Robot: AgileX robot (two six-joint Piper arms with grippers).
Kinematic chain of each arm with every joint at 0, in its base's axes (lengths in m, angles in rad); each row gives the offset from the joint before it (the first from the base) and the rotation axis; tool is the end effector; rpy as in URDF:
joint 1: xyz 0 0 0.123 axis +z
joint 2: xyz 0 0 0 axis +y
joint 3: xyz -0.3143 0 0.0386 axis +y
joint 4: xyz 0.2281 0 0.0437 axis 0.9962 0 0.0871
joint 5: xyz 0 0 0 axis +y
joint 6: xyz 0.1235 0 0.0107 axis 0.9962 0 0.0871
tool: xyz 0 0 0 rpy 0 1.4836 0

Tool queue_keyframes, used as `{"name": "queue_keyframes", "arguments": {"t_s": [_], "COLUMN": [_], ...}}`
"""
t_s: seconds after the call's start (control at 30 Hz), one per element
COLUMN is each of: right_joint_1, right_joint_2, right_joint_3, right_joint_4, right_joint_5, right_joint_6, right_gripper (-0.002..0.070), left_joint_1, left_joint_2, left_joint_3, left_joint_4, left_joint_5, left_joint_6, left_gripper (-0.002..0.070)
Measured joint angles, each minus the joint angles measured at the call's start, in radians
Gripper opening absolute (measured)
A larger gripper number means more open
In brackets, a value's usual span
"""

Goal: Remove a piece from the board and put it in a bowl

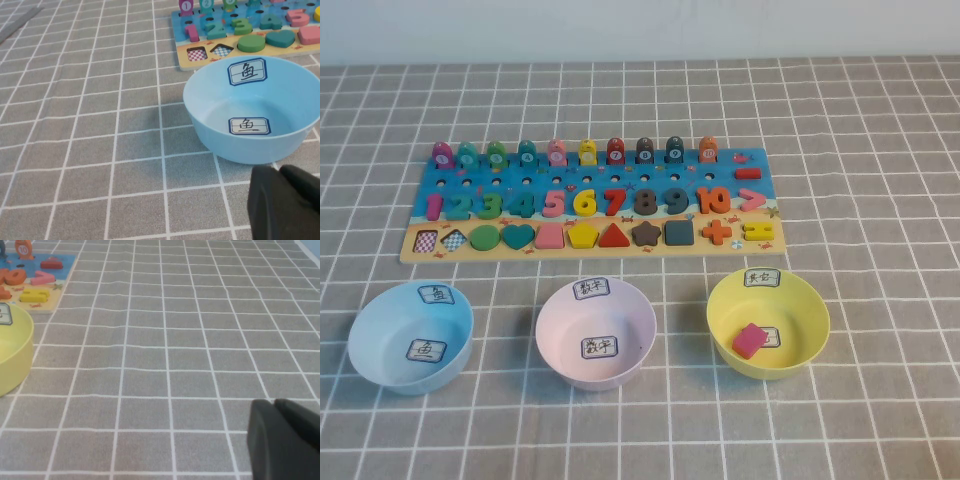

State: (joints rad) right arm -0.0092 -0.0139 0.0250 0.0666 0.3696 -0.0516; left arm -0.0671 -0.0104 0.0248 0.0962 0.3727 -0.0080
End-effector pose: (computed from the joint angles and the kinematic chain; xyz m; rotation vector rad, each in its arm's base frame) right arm 0.0324 0.0027 0.1625 0.0017 1.8635 0.0233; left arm 0.0326 0.0022 0.1622 0.1148 1.8656 0.0427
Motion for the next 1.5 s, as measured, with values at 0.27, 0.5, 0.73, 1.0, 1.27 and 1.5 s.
{"name": "queue_keyframes", "arguments": {"t_s": [0.27, 0.5, 0.73, 1.0, 1.27, 1.5], "right_joint_1": [0.000, 0.000, 0.000, 0.000, 0.000, 0.000], "right_joint_2": [0.000, 0.000, 0.000, 0.000, 0.000, 0.000], "right_joint_3": [0.000, 0.000, 0.000, 0.000, 0.000, 0.000], "right_joint_4": [0.000, 0.000, 0.000, 0.000, 0.000, 0.000], "right_joint_5": [0.000, 0.000, 0.000, 0.000, 0.000, 0.000], "right_joint_6": [0.000, 0.000, 0.000, 0.000, 0.000, 0.000], "right_gripper": [-0.0019, -0.0019, -0.0019, -0.0019, -0.0019, -0.0019], "left_joint_1": [0.000, 0.000, 0.000, 0.000, 0.000, 0.000], "left_joint_2": [0.000, 0.000, 0.000, 0.000, 0.000, 0.000], "left_joint_3": [0.000, 0.000, 0.000, 0.000, 0.000, 0.000], "left_joint_4": [0.000, 0.000, 0.000, 0.000, 0.000, -0.056], "left_joint_5": [0.000, 0.000, 0.000, 0.000, 0.000, -0.041], "left_joint_6": [0.000, 0.000, 0.000, 0.000, 0.000, -0.007], "left_gripper": [-0.0003, -0.0003, -0.0003, -0.0003, -0.0003, -0.0003]}}
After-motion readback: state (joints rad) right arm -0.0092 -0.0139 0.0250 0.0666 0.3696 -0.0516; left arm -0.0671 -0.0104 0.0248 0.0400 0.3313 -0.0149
